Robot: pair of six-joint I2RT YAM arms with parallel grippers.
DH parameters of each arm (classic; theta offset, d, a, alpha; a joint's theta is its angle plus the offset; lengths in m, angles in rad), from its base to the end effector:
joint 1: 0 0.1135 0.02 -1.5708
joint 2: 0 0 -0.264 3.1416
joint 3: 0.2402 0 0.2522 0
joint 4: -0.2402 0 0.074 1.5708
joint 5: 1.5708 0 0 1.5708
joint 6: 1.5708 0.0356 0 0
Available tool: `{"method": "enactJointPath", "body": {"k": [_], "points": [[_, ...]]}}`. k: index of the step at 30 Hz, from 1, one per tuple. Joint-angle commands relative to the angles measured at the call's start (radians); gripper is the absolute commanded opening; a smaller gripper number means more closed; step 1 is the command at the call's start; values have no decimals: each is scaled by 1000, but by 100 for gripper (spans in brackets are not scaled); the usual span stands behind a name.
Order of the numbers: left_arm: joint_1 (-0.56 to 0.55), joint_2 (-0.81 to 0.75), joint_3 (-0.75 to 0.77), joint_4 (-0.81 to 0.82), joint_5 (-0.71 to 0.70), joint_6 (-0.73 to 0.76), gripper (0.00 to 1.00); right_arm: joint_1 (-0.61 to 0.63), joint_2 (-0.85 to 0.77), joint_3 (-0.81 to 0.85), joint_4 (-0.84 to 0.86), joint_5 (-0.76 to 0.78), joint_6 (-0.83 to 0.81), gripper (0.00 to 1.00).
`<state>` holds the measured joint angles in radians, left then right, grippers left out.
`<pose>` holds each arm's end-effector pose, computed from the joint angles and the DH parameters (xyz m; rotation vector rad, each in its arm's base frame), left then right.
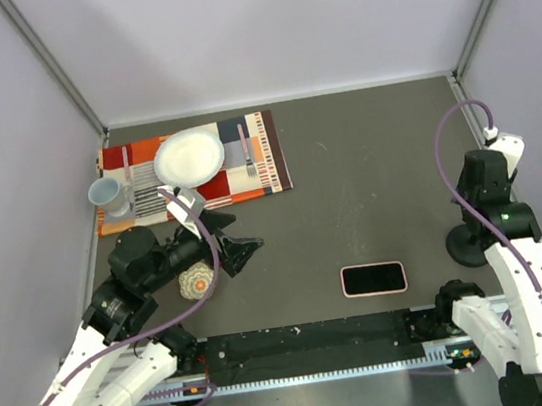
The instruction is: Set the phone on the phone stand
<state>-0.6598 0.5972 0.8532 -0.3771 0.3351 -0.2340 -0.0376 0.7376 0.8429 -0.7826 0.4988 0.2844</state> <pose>0.0958 -0.0891 0.3690 0.6288 1.6625 -0.9410 0.1432 -0.0224 0.3105 0.6086 2.0974 -0.4201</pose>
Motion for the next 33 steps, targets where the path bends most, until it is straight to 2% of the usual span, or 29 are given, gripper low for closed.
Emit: {"method": "enactJointPath", "body": {"k": [1, 2, 3, 6, 10, 12, 17, 21, 27, 30, 31, 33], "points": [[-12, 1, -13, 13, -31, 39, 97, -7, 25, 1, 17, -52, -25, 27], [-14, 3, -16, 14, -24, 39, 96, -7, 32, 2, 19, -60, -27, 20], [-15, 0, -17, 12, -22, 44, 96, -7, 39, 2, 22, -72, -24, 17], [-20, -5, -23, 4, -48, 55, 96, -7, 49, -2, 39, -98, -22, 10], [-32, 1, -26, 1, -44, 56, 96, -7, 43, 11, 75, -114, -51, 7], [-34, 1, -26, 6, -34, 58, 96, -7, 51, 37, 104, -150, -77, 0], [-31, 15, -25, 3, -59, 59, 96, -1, 107, 91, 172, -287, -152, 0], [-24, 33, -28, -2, -62, 58, 96, 33, 149, 162, 216, -338, -237, 0], [-17, 29, -29, 0, -38, 53, 96, 157, 187, 241, 258, -494, -335, 0], [-12, 30, -31, 0, -41, 53, 96, 270, 226, 260, 269, -572, -431, 0], [-14, 32, -31, 0, -41, 52, 95, 350, 239, 259, 282, -586, -457, 0], [-12, 35, -34, 0, -44, 47, 95, 407, 259, 263, 292, -652, -507, 0]]}}
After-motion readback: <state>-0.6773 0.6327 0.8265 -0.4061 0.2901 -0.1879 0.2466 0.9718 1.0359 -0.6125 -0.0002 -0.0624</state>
